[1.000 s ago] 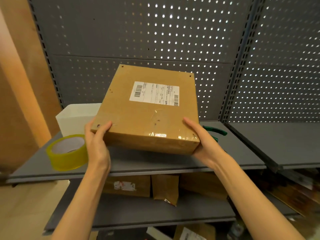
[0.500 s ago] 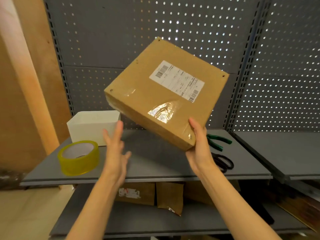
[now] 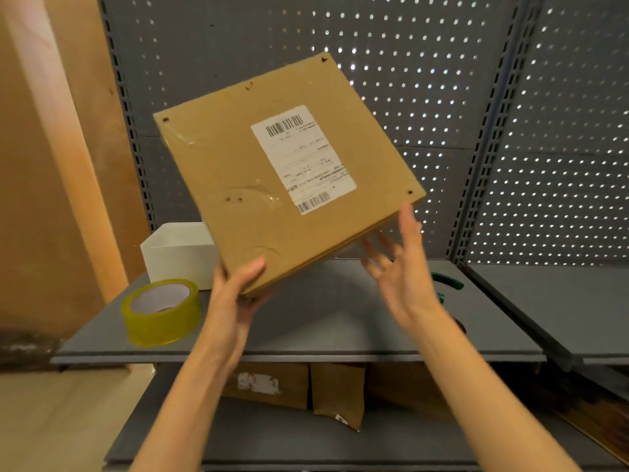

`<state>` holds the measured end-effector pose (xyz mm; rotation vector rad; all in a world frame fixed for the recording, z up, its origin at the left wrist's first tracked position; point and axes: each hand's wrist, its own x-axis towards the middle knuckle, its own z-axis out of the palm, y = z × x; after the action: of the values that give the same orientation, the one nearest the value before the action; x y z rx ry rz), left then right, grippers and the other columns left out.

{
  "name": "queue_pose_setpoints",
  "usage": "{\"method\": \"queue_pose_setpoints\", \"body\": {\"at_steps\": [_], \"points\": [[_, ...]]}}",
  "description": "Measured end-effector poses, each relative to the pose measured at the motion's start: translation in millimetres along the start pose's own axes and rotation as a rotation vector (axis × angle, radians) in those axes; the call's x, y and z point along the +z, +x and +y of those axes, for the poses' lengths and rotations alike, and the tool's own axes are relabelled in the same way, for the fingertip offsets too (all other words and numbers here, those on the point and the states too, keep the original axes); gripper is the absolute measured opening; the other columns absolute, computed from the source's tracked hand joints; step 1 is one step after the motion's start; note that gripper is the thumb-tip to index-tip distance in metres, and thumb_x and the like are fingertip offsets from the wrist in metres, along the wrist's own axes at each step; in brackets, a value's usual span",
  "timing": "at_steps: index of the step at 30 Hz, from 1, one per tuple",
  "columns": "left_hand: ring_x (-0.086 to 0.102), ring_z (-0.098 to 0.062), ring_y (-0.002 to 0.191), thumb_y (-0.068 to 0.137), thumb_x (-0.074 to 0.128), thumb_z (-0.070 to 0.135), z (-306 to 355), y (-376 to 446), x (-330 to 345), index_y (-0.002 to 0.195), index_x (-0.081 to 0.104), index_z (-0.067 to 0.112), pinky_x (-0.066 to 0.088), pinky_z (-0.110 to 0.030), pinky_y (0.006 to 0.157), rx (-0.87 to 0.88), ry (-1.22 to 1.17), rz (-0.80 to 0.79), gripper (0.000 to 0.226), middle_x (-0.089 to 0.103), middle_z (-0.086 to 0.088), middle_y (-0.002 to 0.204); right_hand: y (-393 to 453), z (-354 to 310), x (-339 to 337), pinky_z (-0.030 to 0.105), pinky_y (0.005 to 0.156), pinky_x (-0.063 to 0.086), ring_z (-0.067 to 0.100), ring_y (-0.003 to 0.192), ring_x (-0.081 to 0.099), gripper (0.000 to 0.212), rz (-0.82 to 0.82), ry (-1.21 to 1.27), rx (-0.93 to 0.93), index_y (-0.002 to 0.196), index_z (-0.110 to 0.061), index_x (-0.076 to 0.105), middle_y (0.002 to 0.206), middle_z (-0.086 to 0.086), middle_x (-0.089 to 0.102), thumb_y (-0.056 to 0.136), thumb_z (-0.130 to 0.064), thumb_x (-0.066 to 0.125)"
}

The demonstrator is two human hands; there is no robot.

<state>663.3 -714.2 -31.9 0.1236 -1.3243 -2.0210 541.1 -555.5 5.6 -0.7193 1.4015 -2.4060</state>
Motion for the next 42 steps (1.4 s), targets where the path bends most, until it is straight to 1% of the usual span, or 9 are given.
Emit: {"method": "queue_pose_setpoints", "body": {"at_steps": [3, 6, 11, 19, 25, 30, 33, 36, 42], "points": [[0.060, -0.009, 0.099, 0.042, 0.081, 0.041, 10.5, 4.8, -21.8, 0.134, 0.047, 0.014, 0.046, -0.028, 0.078, -0.010, 0.068, -0.022, 0.101, 0.065, 0.005, 0.112, 7.4, -16.9, -20.1, 0.039, 0.098, 0.045, 0.024, 0.114, 0.056, 0.075, -0.003, -0.051, 0.062, 0.130, -0.035, 0.046, 0.127, 0.008, 0.056, 0.062, -0.065, 0.060], [0.058, -0.012, 0.101, 0.046, 0.078, 0.036, 15.5, 8.5, -30.9, 0.121, 0.056, 0.019, 0.046, -0.030, 0.083, -0.020, 0.066, -0.035, 0.080, 0.067, 0.005, 0.108, 8.3, -11.4, -33.3, 0.037, 0.096, 0.048, 0.025, 0.110, 0.060, 0.055, -0.036, -0.092, 0.135, 0.122, -0.027, 0.056, 0.120, 0.012, 0.061, 0.074, -0.054, 0.059], [0.058, -0.011, 0.095, 0.071, 0.061, 0.018, 13.4, 9.7, -34.5, 0.109, 0.059, 0.023, 0.042, -0.031, 0.085, -0.020, 0.040, -0.013, 0.038, 0.068, 0.006, 0.101, 2.1, 0.6, -41.1, 0.028, 0.091, 0.052, 0.019, 0.108, 0.063, 0.063, -0.045, -0.050, 0.166, 0.128, -0.010, 0.054, 0.116, 0.009, 0.063, 0.076, -0.046, 0.059], [0.058, -0.008, 0.096, 0.083, 0.052, 0.029, 13.4, 11.7, -21.4, 0.109, 0.058, 0.028, 0.040, -0.031, 0.091, 0.026, 0.015, 0.039, 0.027, 0.069, 0.011, 0.097, -3.0, 8.0, -40.6, 0.029, 0.092, 0.052, 0.022, 0.111, 0.061, 0.058, 0.022, 0.014, 0.130, 0.128, -0.012, 0.055, 0.126, 0.012, 0.058, 0.081, -0.046, 0.056], [0.051, -0.021, 0.122, 0.046, 0.078, 0.067, 7.1, 4.6, -13.6, 0.138, 0.042, 0.025, 0.042, -0.041, 0.101, 0.089, -0.155, 0.089, 0.108, 0.054, -0.005, 0.135, -10.0, 9.6, -26.7, 0.031, 0.088, 0.053, 0.023, 0.112, 0.058, 0.059, 0.146, 0.242, 0.139, 0.128, -0.009, 0.055, 0.117, 0.011, 0.059, 0.078, -0.039, 0.062], [0.053, -0.018, 0.117, 0.022, 0.085, 0.064, -19.7, -11.4, 33.5, 0.150, 0.009, 0.025, 0.042, -0.037, 0.100, -0.087, -0.207, 0.051, 0.154, 0.039, -0.005, 0.144, -31.6, 24.8, 19.8, 0.039, 0.100, 0.045, 0.023, 0.116, 0.056, 0.060, 0.089, 0.393, 0.124, 0.132, -0.017, 0.049, 0.128, 0.009, 0.058, 0.077, -0.038, 0.062], [0.057, -0.014, 0.118, 0.044, 0.085, 0.057, -25.6, -12.3, 60.3, 0.146, 0.024, 0.023, 0.043, -0.033, 0.100, -0.073, -0.173, -0.078, 0.123, 0.056, -0.002, 0.133, -48.1, 45.1, 45.8, 0.039, 0.106, 0.040, 0.015, 0.119, 0.056, 0.064, -0.042, 0.246, 0.061, 0.137, -0.025, 0.042, 0.129, 0.000, 0.059, 0.079, -0.040, 0.065], [0.057, -0.014, 0.118, 0.061, 0.073, 0.050, -25.2, -8.6, 67.9, 0.138, 0.039, 0.022, 0.041, -0.036, 0.102, -0.006, -0.144, -0.046, 0.089, 0.059, 0.000, 0.129, -52.6, 58.0, 48.8, 0.041, 0.110, 0.034, 0.011, 0.124, 0.050, 0.084, -0.072, 0.090, 0.025, 0.140, -0.035, 0.035, 0.133, -0.008, 0.055, 0.067, -0.057, 0.072], [0.057, -0.017, 0.115, 0.072, 0.062, 0.046, -9.4, -1.2, 39.0, 0.129, 0.051, 0.023, 0.047, -0.032, 0.091, 0.015, -0.077, 0.004, 0.063, 0.062, -0.002, 0.125, -40.8, 34.9, 20.4, 0.037, 0.113, 0.028, 0.011, 0.128, 0.042, 0.122, -0.017, -0.053, 0.091, 0.148, -0.030, 0.019, 0.145, -0.008, 0.041, 0.047, -0.077, 0.068]]}}
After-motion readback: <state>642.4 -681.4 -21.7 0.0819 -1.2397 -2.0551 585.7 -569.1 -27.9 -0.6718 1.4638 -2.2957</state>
